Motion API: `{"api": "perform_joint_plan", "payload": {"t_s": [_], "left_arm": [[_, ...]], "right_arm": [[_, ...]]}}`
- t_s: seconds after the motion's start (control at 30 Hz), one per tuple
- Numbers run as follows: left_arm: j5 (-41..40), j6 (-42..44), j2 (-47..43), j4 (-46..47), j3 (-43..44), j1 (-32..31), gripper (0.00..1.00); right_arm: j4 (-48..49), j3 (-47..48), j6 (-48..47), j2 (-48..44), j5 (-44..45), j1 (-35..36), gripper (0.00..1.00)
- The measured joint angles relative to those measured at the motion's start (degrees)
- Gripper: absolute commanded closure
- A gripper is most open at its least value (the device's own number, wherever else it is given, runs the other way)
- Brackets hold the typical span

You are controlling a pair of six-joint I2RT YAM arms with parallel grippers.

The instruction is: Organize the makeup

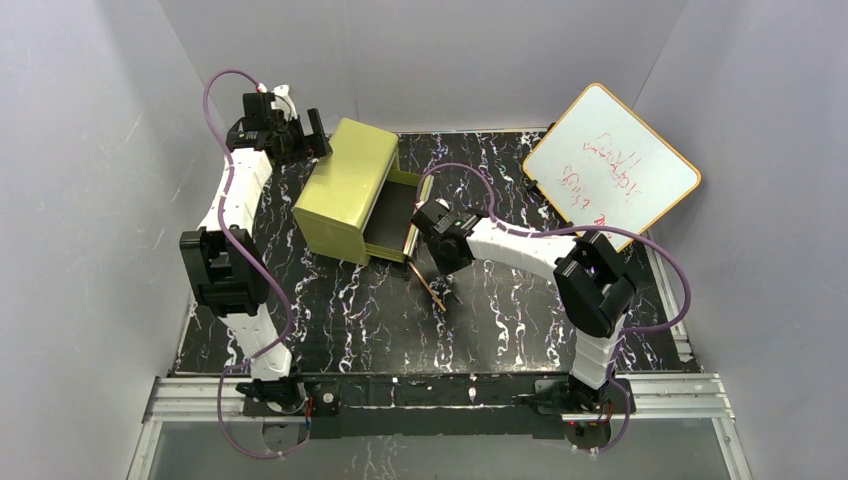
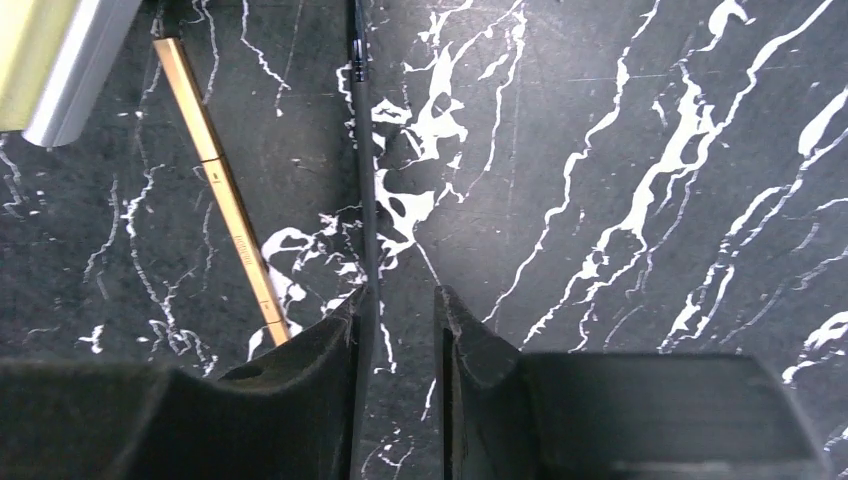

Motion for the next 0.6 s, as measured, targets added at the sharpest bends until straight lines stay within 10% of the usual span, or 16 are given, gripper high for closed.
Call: {"api": "perform_joint_plan", "payload": {"t_s": [0.6], "left_arm": [[0.0, 0.0, 0.0, 0.0, 0.0, 0.0, 0.01]], "right_arm": [[6.8, -4.3, -2.4, 0.0, 3.7, 1.3, 0.56]]}}
